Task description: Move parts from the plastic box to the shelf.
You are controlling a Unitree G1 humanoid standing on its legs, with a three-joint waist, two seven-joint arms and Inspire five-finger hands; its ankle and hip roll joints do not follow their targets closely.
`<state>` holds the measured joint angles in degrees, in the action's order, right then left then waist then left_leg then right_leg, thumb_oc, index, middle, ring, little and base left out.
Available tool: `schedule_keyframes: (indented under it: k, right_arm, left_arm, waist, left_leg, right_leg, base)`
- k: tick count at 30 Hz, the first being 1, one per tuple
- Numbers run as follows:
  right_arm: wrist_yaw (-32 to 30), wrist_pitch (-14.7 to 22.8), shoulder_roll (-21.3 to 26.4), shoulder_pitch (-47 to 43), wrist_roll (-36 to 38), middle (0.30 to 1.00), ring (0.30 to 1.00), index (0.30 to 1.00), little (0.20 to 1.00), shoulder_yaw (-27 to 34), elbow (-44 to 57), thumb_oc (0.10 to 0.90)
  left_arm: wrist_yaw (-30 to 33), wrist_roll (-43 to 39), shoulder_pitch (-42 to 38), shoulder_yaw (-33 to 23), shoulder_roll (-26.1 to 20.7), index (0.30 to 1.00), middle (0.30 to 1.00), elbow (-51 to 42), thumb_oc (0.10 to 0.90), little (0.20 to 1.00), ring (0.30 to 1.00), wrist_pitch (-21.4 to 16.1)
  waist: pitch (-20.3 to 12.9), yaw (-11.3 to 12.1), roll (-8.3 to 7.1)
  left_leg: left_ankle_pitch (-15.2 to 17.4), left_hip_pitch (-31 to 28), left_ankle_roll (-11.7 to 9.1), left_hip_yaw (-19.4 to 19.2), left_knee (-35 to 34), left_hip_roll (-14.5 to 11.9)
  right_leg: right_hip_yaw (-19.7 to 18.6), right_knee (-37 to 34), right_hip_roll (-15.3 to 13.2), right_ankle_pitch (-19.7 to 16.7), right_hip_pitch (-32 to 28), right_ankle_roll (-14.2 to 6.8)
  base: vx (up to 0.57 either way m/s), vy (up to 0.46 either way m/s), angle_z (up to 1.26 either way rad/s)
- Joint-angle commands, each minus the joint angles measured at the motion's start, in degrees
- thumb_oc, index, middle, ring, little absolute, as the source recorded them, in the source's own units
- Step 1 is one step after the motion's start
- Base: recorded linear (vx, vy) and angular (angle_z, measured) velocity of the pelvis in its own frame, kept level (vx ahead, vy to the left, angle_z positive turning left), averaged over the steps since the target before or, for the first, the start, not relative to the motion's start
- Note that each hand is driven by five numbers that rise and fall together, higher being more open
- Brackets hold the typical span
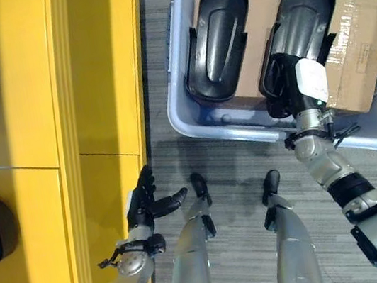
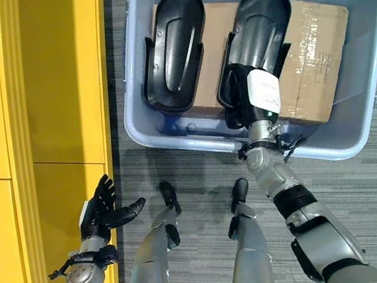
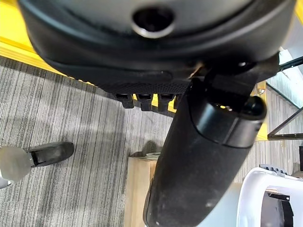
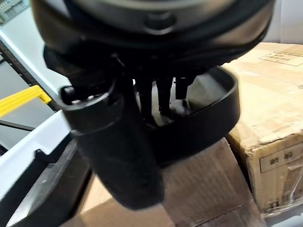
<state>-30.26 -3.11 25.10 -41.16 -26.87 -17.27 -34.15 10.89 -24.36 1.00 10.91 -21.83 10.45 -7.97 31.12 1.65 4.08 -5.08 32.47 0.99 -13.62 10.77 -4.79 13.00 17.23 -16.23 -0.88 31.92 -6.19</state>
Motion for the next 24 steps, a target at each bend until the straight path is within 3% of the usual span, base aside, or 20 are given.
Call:
schedule_keyframes:
  k: [1, 9, 10, 12, 13, 15, 24]
  right_arm:
    - [7.40, -0.27, -2.82, 4.65, 4.72, 0.300, 0.300, 0.300, 0.300, -3.22, -5.00, 0.400]
    - [8.79, -0.25, -2.54, 9.36, 2.42, 0.300, 0.300, 0.300, 0.300, -3.67, -1.17, 0.400]
    - [8.84, -0.22, -2.30, 9.82, 2.14, 0.300, 0.300, 0.300, 0.300, -3.54, -0.49, 0.400]
    - [8.84, 0.00, -1.95, 11.51, 1.89, 0.300, 0.300, 0.300, 0.300, -2.84, 0.71, 0.400]
    - [8.78, 0.01, -1.92, 12.05, 2.13, 0.300, 0.300, 0.300, 0.300, -2.39, 0.68, 0.400]
    - [8.79, 0.07, -1.92, 12.53, 2.40, 0.300, 0.300, 0.300, 0.300, -2.07, 0.61, 0.400]
    - [7.80, 0.80, 3.01, 18.94, 1.52, 0.300, 0.300, 0.300, 0.300, 4.81, 10.61, 0.400]
  left_arm:
    - [1.39, 0.83, 1.95, -1.05, -3.30, 1.000, 1.000, -5.03, 0.900, 1.000, 1.000, -4.20]
    - [1.65, 0.88, 1.14, -1.32, -3.02, 1.000, 1.000, -4.69, 0.900, 1.000, 1.000, -4.08]
    - [1.63, 0.85, 1.12, -1.50, -2.95, 1.000, 1.000, -4.58, 0.900, 1.000, 1.000, -4.09]
    - [1.67, 0.81, 0.98, -1.87, -3.11, 1.000, 1.000, -4.32, 0.900, 1.000, 1.000, -4.25]
    - [1.58, 0.80, 0.97, -1.85, -3.17, 1.000, 1.000, -4.05, 0.900, 1.000, 1.000, -4.22]
    - [1.49, 0.74, 0.95, -1.81, -3.18, 1.000, 1.000, -4.00, 0.900, 1.000, 1.000, -4.12]
    - [-0.58, 0.67, 2.52, -2.23, -3.52, 1.000, 1.000, -2.29, 0.900, 1.000, 1.000, -3.35]
  waist:
    - [-1.32, 0.83, 0.18]
    - [-1.32, 0.27, -1.10]
    - [-1.32, 0.16, -1.33]
    - [-1.43, 0.28, -1.70]
    - [-1.41, 0.25, -1.87]
    - [-1.63, 0.25, -1.98]
    - [-6.78, 0.32, -4.41]
  left_leg:
    - [6.13, 2.26, -7.50, 1.90, 8.09, -6.67]
    - [5.76, -1.79, -7.60, 1.93, 6.44, -6.63]
    - [4.29, -1.61, -6.96, 1.62, 6.10, -6.49]
    - [5.47, -4.08, -7.64, 2.20, 5.53, -6.66]
    - [3.90, -4.27, -7.08, 1.81, 4.91, -6.49]
    - [3.69, -4.87, -7.11, 2.14, 4.48, -6.47]
    - [3.30, -11.17, -7.49, 3.44, 2.07, -7.69]
  right_leg:
    - [-0.67, -7.56, -7.02, -6.86, -5.79, -5.26]
    - [0.21, -8.70, -6.63, -7.19, -9.82, -5.60]
    - [0.51, -8.96, -6.86, -8.29, -9.65, -5.14]
    - [0.52, -8.94, -6.57, -7.26, -12.03, -5.78]
    - [0.92, -9.37, -6.74, -8.27, -12.26, -5.35]
    - [1.05, -9.57, -6.66, -8.21, -12.88, -5.35]
    - [2.00, -10.75, -5.53, -6.75, -18.45, -5.34]
  base:
    - [0.00, 0.000, 0.00]
    - [-0.01, -0.003, 0.00]
    - [0.00, 0.000, 0.00]
    - [0.02, -0.038, 0.02]
    - [-0.05, -0.036, 0.02]
    - [-0.01, -0.031, 0.03]
    - [0.05, -0.040, 0.03]
